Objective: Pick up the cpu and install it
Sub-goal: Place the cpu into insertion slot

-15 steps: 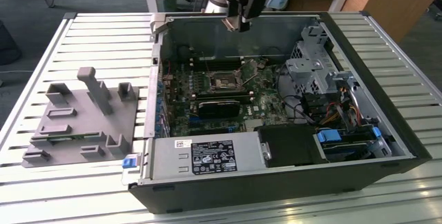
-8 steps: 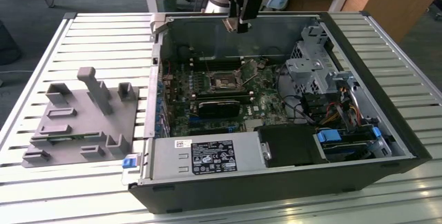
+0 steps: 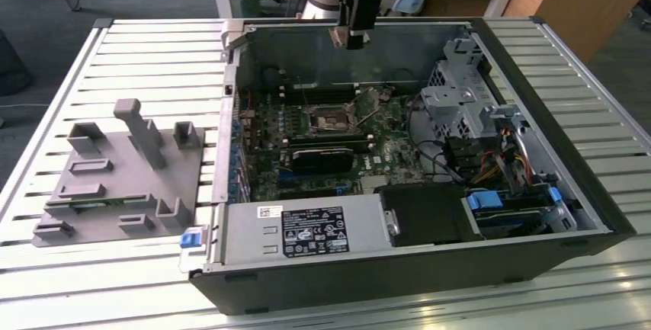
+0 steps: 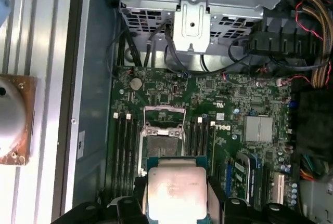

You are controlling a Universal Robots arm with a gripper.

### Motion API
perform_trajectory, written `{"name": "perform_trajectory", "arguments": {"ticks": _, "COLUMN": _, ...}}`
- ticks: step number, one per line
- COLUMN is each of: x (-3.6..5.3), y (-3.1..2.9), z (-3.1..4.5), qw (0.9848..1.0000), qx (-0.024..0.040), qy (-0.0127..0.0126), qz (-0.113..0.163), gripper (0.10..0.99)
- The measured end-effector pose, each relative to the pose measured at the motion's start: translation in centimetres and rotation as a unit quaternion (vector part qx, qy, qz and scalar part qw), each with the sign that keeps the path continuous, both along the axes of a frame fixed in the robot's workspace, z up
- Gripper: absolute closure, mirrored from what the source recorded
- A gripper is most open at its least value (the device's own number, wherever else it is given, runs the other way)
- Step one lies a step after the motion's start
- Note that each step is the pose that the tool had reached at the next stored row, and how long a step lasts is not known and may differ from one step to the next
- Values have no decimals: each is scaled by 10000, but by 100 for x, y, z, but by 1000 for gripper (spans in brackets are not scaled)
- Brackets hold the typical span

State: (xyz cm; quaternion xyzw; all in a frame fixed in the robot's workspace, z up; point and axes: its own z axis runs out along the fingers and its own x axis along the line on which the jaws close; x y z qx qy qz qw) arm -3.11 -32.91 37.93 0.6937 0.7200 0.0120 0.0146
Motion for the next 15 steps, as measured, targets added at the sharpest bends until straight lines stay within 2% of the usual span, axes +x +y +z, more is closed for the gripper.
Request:
{"name": "perform_trajectory", "arguments": {"ticks": 7, "x": -5, "y": 8, "z": -38, "qw": 9996, "qx": 1, "qy": 0, "qz": -269, "gripper": 545}}
{"name": "perform_trajectory", "arguments": {"ticks": 15, "x": -8, "y": 13, "z": -103, "qw": 9994, "qx": 0, "qy": 1, "qz": -337, "gripper": 545}}
